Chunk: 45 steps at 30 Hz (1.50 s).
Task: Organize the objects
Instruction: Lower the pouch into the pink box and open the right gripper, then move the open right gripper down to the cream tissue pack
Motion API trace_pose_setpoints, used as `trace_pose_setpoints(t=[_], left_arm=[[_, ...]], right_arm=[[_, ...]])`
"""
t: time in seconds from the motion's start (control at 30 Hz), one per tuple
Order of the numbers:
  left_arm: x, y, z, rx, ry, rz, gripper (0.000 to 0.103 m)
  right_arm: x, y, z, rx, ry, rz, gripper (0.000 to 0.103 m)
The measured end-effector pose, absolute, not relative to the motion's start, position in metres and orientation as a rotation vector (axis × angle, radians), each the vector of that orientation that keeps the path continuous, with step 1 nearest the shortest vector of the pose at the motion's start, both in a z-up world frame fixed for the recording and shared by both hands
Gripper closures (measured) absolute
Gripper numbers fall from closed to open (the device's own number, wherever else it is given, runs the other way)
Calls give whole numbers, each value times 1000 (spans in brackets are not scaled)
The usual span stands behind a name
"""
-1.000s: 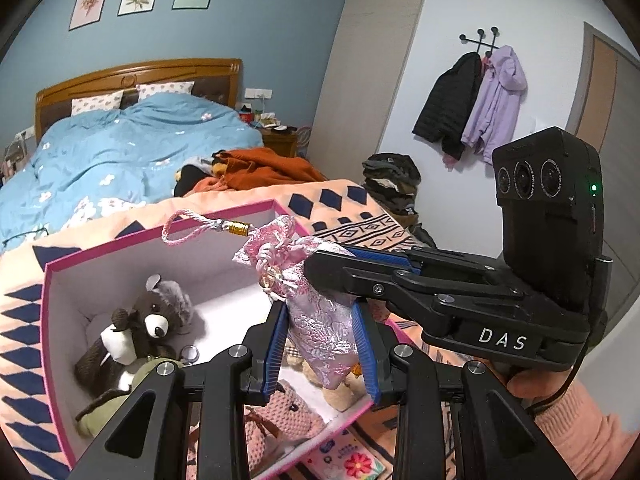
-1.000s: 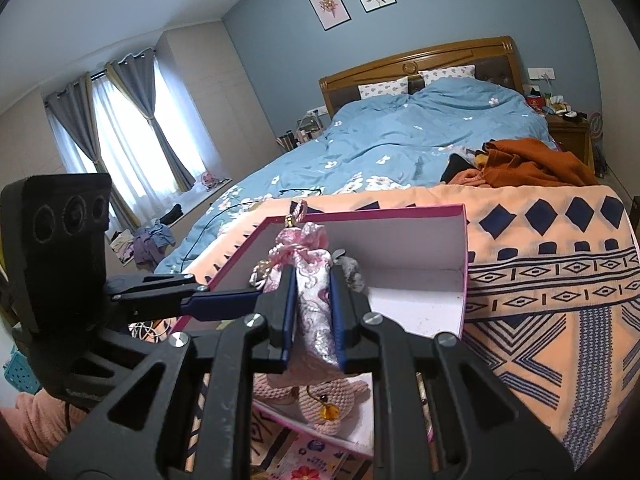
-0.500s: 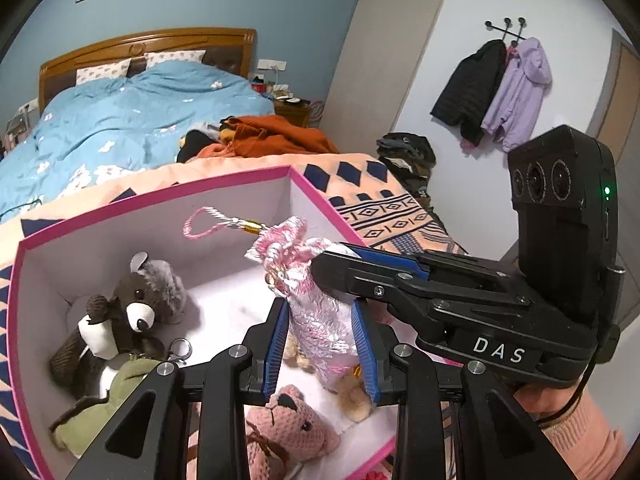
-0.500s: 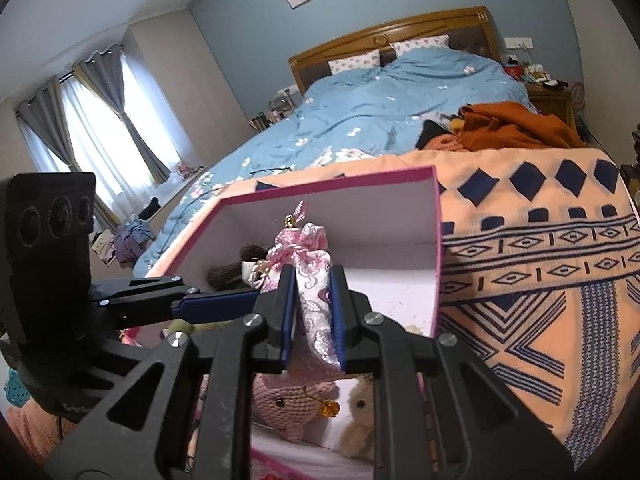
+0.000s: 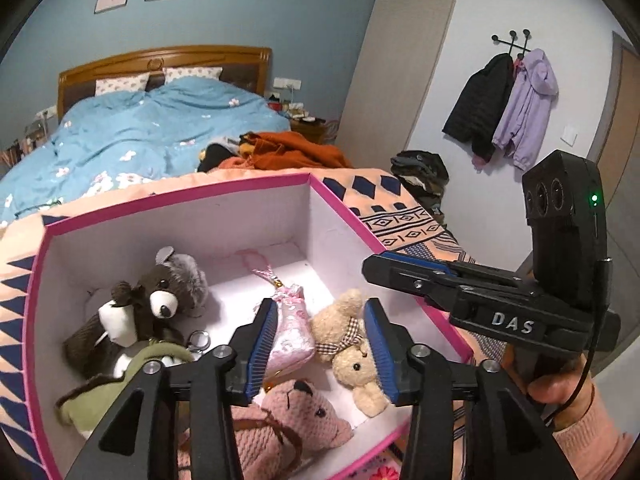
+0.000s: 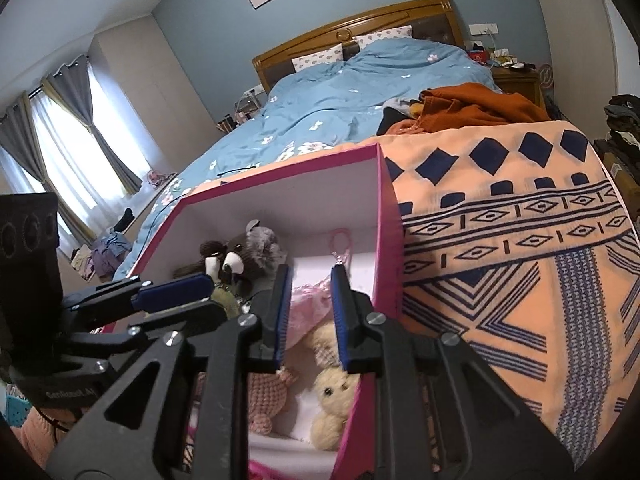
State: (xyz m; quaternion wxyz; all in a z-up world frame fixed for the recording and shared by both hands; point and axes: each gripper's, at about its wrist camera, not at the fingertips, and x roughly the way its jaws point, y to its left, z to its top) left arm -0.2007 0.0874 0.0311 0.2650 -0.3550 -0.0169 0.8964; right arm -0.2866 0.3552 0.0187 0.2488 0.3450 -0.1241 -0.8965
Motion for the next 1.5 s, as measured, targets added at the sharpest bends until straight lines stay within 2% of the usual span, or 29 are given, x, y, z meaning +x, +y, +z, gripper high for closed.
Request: trace_pose_setpoints(t=[0.03, 0.27, 0.33, 0.43, 0.57, 0.63, 0.7, 0.77, 0.83, 0.87, 0.93, 0.97, 1.5], left_arm=[[-195, 86, 33, -940, -39, 2433, 49], [-156, 75, 41, -836, -26, 2494, 39], [-143, 73, 42, -819, -12, 2511, 31], [-129, 70, 42, -806, -7, 2516, 31], [-114, 67, 41, -789, -7, 2528, 29], [-104, 64, 39, -778, -6, 2541, 17], [-97, 64, 38, -774, 10, 2566, 17], [-92, 63, 34, -777, 18, 2574, 17], [-87, 61, 29, -788, 8, 2576, 17], [-84, 59, 27, -792, 5, 2578, 17], [-81, 54, 20, -816, -11, 2572, 9], [-79, 53, 17, -824, -17, 2576, 9], [-55, 44, -43, -996, -47, 2477, 9]], right_arm=[[-282, 356, 20, 927, -335, -2441, 78], [-247, 360, 31, 842, -360, -2396, 67], [-236, 362, 35, 818, -363, -2386, 65], [-222, 365, 39, 791, -373, -2365, 63], [-201, 368, 39, 773, -386, -2342, 54], [-191, 369, 37, 772, -390, -2332, 54], [-181, 367, 34, 779, -384, -2325, 53], [-172, 364, 29, 787, -372, -2322, 45], [-162, 360, 20, 806, -365, -2315, 41], [-158, 359, 16, 816, -363, -2311, 41], [-150, 356, 6, 843, -363, -2301, 41], [-145, 356, 0, 855, -373, -2293, 41], [-110, 360, -57, 1030, -388, -2259, 39]])
